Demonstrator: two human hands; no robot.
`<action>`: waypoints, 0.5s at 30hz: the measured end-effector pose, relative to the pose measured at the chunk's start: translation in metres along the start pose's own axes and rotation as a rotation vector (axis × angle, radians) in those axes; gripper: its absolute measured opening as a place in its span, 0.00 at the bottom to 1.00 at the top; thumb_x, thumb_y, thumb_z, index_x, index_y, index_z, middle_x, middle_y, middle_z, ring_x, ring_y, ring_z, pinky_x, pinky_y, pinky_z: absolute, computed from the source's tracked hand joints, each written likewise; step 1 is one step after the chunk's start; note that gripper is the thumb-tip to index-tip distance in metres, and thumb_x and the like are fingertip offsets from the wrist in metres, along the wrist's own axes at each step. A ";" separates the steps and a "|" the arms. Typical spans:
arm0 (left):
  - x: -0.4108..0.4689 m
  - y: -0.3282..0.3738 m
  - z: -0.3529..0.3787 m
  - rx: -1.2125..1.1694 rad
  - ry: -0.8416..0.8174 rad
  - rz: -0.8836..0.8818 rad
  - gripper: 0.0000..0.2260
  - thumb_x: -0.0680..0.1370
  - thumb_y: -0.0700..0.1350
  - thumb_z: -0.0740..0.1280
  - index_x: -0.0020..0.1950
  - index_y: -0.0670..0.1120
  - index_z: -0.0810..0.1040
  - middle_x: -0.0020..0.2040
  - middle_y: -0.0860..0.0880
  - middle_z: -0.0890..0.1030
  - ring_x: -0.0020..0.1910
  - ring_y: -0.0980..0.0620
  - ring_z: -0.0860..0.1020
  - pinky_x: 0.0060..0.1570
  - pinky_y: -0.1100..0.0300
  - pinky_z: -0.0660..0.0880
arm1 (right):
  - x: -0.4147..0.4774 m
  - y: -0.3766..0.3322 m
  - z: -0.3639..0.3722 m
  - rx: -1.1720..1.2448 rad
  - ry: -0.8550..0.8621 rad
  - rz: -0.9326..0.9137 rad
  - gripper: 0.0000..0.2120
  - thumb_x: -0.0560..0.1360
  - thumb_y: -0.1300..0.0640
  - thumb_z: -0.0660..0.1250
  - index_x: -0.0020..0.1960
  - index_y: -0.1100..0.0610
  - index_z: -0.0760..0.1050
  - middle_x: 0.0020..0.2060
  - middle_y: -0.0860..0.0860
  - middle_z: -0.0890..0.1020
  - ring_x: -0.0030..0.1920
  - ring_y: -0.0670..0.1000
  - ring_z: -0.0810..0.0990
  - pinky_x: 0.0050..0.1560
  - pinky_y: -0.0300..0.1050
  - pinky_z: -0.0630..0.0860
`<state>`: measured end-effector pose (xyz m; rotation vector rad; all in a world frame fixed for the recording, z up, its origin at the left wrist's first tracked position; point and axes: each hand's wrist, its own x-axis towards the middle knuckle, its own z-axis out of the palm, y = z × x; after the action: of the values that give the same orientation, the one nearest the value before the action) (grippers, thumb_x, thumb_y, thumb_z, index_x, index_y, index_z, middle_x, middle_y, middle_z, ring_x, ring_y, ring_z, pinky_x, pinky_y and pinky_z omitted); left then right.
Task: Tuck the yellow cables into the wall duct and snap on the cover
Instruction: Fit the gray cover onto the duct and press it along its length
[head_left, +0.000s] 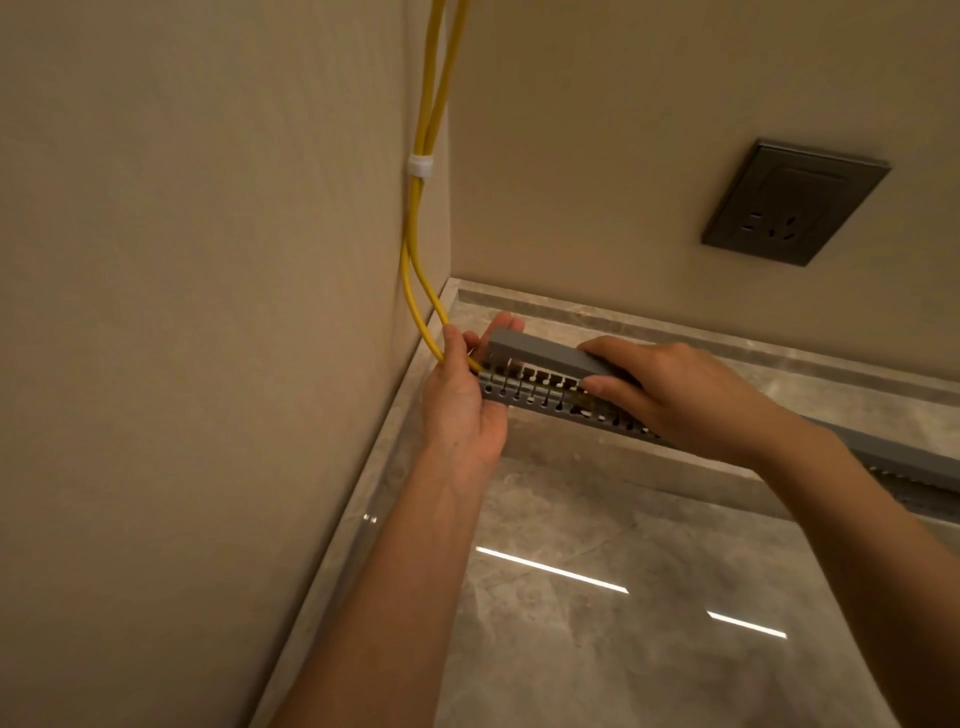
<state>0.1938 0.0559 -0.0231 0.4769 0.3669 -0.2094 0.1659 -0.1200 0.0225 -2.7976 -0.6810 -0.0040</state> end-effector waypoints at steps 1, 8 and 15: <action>-0.001 0.000 0.000 -0.004 -0.008 0.002 0.12 0.81 0.52 0.56 0.43 0.45 0.69 0.43 0.42 0.85 0.43 0.49 0.84 0.43 0.52 0.80 | 0.002 0.000 -0.001 0.015 -0.030 0.006 0.19 0.77 0.42 0.50 0.63 0.47 0.68 0.47 0.48 0.81 0.38 0.47 0.75 0.35 0.43 0.70; -0.003 0.001 0.000 -0.011 -0.025 0.023 0.13 0.81 0.50 0.55 0.45 0.42 0.71 0.42 0.43 0.85 0.43 0.49 0.84 0.43 0.55 0.81 | 0.004 -0.002 -0.001 0.006 -0.139 0.007 0.18 0.78 0.43 0.47 0.61 0.47 0.69 0.44 0.50 0.81 0.40 0.51 0.77 0.41 0.52 0.75; -0.002 0.000 0.004 -0.048 0.028 0.009 0.13 0.81 0.50 0.56 0.44 0.43 0.71 0.34 0.46 0.85 0.32 0.53 0.83 0.44 0.55 0.79 | 0.002 -0.007 0.004 -0.045 -0.086 -0.028 0.21 0.78 0.42 0.46 0.62 0.47 0.69 0.48 0.50 0.81 0.43 0.52 0.77 0.41 0.51 0.75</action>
<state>0.1937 0.0541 -0.0190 0.4348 0.3964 -0.1852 0.1643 -0.1123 0.0202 -2.8446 -0.7495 0.0970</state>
